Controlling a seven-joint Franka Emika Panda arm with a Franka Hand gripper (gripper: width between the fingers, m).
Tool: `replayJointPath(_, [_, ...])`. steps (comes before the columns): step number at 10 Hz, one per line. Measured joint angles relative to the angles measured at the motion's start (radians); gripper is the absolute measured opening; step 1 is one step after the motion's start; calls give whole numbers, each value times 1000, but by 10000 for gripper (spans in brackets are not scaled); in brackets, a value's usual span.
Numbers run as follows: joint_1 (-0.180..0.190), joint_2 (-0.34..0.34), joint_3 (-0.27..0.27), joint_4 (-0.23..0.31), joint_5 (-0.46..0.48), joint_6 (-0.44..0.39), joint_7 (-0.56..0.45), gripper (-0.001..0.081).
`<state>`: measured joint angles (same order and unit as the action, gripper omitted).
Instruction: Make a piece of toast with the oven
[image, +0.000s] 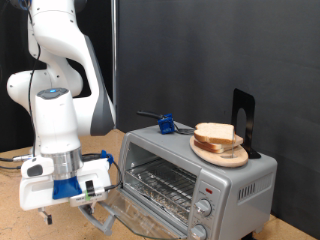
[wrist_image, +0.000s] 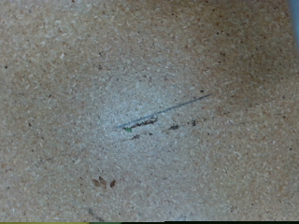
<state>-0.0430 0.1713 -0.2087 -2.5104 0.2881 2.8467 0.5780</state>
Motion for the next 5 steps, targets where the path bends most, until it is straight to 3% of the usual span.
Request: replayJointPath(5, [-2, 95, -2, 42, 1, 22, 10, 808])
